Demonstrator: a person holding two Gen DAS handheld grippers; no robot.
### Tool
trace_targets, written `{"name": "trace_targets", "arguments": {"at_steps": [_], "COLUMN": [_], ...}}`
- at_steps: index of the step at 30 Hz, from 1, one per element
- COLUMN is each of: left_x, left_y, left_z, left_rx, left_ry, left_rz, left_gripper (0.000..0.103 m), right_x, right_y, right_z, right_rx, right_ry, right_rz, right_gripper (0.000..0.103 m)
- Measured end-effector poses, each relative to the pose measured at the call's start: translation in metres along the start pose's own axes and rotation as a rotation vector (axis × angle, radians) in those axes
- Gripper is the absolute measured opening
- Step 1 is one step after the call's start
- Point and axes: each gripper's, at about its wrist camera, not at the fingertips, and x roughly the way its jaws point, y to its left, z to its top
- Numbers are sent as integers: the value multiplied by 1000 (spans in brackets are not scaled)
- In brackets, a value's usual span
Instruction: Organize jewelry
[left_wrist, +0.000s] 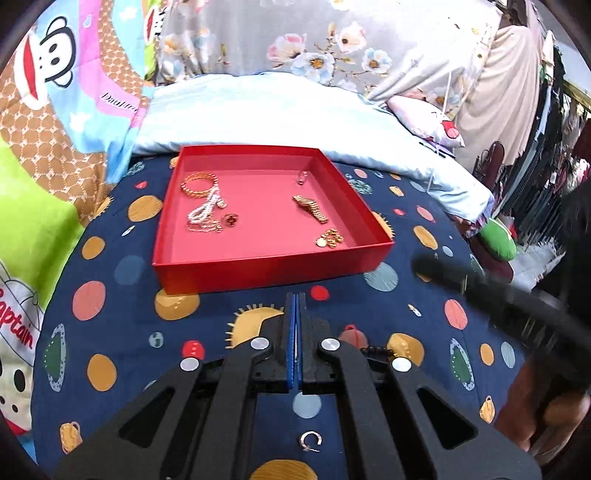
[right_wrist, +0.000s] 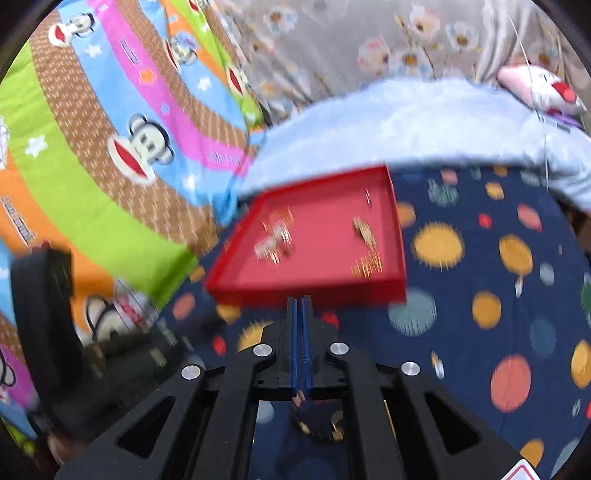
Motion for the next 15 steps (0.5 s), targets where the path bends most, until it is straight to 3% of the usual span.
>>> {"name": "trace_targets", "arguments": {"at_steps": [3, 10, 12, 15], "left_x": [6, 12, 11, 13], "left_y": [8, 14, 14, 14], "left_z": [-11, -36, -40, -45], "left_rx": [-19, -59, -68, -73], "left_ry": [29, 85, 91, 102], "left_rz": [19, 18, 16, 17], "left_gripper": [0, 0, 0, 0], "right_x": [15, 33, 35, 35], "right_y": [-10, -12, -11, -13], "right_z": [-26, -51, -55, -57], "right_rx": [19, -13, -32, -50], "right_ry": [77, 157, 163, 152], "right_rz": [-37, -94, -103, -131], "right_gripper": [8, 11, 27, 30]}}
